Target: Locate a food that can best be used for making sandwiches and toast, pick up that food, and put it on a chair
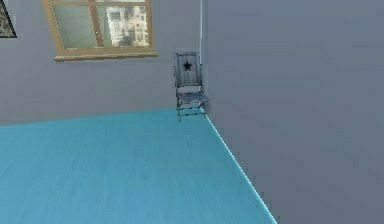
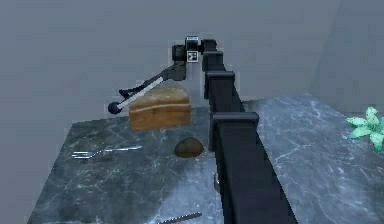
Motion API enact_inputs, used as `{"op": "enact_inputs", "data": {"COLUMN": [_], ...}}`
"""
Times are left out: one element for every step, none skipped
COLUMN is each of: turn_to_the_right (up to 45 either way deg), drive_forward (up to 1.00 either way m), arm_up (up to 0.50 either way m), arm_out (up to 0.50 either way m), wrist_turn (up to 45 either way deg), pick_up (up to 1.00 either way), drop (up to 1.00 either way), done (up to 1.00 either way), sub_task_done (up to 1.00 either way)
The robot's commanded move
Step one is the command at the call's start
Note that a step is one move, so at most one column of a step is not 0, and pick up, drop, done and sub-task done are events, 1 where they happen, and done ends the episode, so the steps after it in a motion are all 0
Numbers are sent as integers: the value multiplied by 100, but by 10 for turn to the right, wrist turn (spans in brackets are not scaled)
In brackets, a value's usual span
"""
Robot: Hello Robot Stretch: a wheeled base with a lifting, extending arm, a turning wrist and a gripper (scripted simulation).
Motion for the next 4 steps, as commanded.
{"op": "enact_inputs", "data": {"turn_to_the_right": [0,0,0,0], "drive_forward": [0,0,0,0], "arm_up": [0,-8,0,8], "arm_out": [0,0,0,0], "wrist_turn": [150,0,0,0], "pick_up": [0,0,100,0], "drop": [0,0,0,0], "done": [0,0,0,0], "sub_task_done": [0,0,0,0]}}
